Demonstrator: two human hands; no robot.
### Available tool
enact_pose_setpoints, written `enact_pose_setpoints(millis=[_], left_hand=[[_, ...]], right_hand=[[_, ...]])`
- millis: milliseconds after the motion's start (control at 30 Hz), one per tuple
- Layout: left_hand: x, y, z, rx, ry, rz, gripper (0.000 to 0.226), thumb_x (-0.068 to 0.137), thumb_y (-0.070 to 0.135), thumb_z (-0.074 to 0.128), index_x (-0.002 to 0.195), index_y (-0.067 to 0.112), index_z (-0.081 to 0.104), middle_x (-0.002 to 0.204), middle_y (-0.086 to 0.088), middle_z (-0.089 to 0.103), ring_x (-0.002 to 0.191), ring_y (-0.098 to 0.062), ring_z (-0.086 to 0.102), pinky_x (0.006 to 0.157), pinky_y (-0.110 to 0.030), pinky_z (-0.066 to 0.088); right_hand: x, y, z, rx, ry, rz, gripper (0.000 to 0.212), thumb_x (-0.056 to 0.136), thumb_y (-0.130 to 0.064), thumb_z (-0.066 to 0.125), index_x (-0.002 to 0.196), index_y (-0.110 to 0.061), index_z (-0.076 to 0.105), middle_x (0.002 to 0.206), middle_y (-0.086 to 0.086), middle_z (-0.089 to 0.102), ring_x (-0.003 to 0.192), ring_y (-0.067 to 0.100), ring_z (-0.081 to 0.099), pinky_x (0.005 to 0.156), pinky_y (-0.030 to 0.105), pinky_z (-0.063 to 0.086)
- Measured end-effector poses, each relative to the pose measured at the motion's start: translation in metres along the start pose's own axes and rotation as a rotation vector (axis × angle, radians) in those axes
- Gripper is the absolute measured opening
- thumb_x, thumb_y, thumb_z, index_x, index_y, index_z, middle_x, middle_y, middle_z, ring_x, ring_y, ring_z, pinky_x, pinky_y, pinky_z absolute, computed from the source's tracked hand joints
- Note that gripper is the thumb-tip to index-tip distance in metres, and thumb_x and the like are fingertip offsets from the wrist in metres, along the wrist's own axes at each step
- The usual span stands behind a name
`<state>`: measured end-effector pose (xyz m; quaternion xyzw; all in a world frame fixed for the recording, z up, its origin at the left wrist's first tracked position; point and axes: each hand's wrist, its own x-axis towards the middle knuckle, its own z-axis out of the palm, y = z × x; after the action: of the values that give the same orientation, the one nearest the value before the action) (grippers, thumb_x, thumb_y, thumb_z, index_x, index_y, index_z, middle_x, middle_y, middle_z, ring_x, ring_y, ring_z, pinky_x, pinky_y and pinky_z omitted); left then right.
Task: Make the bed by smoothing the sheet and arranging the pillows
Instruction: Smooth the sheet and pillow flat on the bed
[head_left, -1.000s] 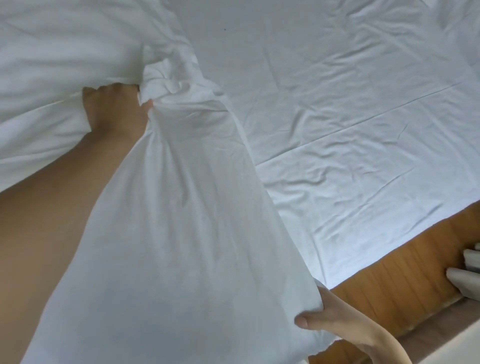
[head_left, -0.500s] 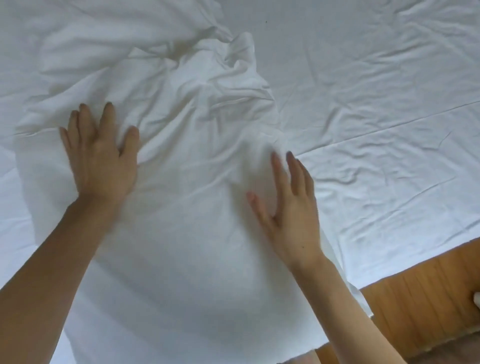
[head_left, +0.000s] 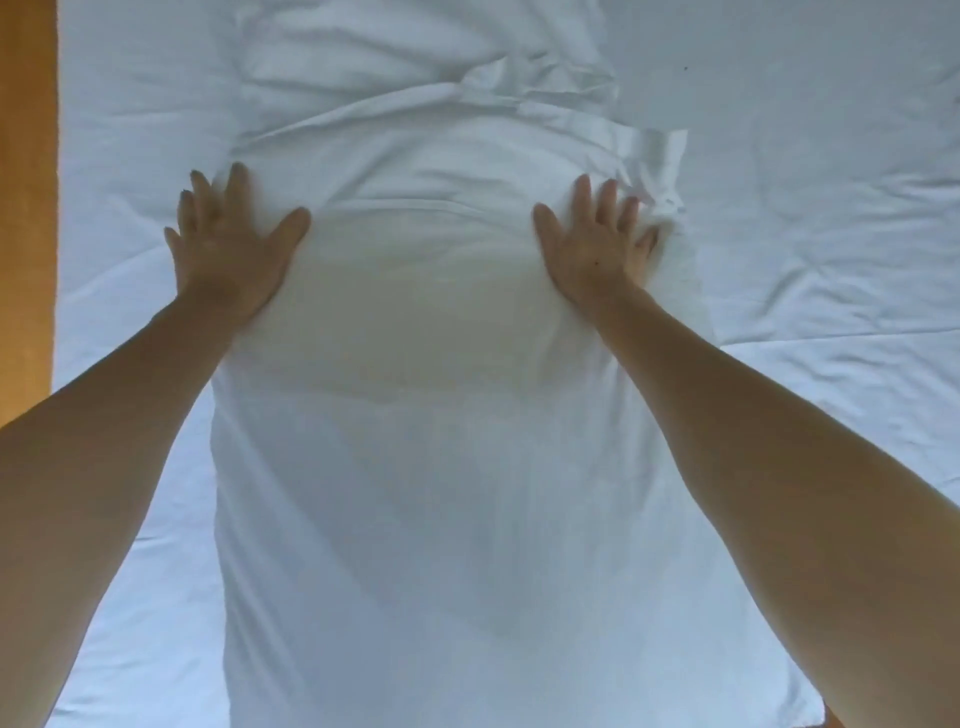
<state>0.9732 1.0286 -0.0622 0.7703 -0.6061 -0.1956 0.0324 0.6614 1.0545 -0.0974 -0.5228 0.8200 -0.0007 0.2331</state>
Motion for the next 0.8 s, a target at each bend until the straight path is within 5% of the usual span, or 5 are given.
enact_pose_setpoints(millis=[133, 400, 600, 700, 800], left_hand=[[0.001, -0.009, -0.002, -0.368, -0.111, -0.393, 0.103, 0.075, 0.07, 0.059, 0.151, 0.013, 0.018, 0.15, -0.014, 0.034, 0.134, -0.034, 0.037, 0.11, -0.045, 0.032], [-0.004, 0.021, -0.011, -0.242, 0.511, -0.08, 0.037, 0.095, 0.042, 0.041, 0.1, 0.006, 0.048, 0.099, -0.023, 0.061, 0.093, -0.038, 0.055, 0.074, -0.04, 0.038], [0.034, 0.021, 0.002, -0.184, 0.391, -0.308, 0.043, 0.091, 0.01, 0.036, 0.134, 0.009, 0.037, 0.135, -0.013, 0.045, 0.123, -0.034, 0.045, 0.099, -0.041, 0.035], [0.015, 0.035, -0.004, -0.096, 0.52, 0.078, 0.054, 0.089, 0.019, 0.042, 0.142, 0.01, 0.035, 0.146, -0.012, 0.035, 0.137, -0.029, 0.032, 0.113, -0.033, 0.021], [-0.012, 0.047, 0.007, -0.012, 0.396, 0.493, 0.054, 0.095, 0.039, 0.041, 0.142, 0.011, 0.042, 0.151, -0.018, 0.031, 0.141, -0.037, 0.025, 0.117, -0.044, 0.014]], right_hand=[[0.012, -0.003, -0.004, 0.034, 0.082, 0.114, 0.091, 0.083, -0.077, 0.025, 0.153, -0.022, 0.002, 0.158, 0.014, 0.016, 0.145, 0.036, 0.011, 0.114, 0.057, 0.001], [0.026, 0.006, -0.037, 0.007, 0.353, 0.069, 0.051, 0.099, -0.05, 0.035, 0.12, -0.007, 0.052, 0.114, 0.022, 0.062, 0.106, 0.039, 0.058, 0.085, 0.041, 0.042], [0.055, -0.016, -0.026, 0.093, 0.404, 0.191, 0.051, 0.097, -0.017, 0.038, 0.146, -0.026, 0.031, 0.139, 0.012, 0.043, 0.124, 0.033, 0.043, 0.102, 0.041, 0.031], [0.035, -0.039, -0.029, 0.069, 0.654, -0.25, 0.056, 0.092, -0.017, 0.045, 0.147, -0.015, 0.037, 0.147, 0.017, 0.039, 0.135, 0.035, 0.036, 0.113, 0.041, 0.027], [0.004, -0.053, -0.011, 0.052, 0.487, -0.796, 0.049, 0.095, -0.039, 0.046, 0.139, -0.017, 0.05, 0.148, 0.017, 0.04, 0.138, 0.037, 0.035, 0.114, 0.046, 0.023]])
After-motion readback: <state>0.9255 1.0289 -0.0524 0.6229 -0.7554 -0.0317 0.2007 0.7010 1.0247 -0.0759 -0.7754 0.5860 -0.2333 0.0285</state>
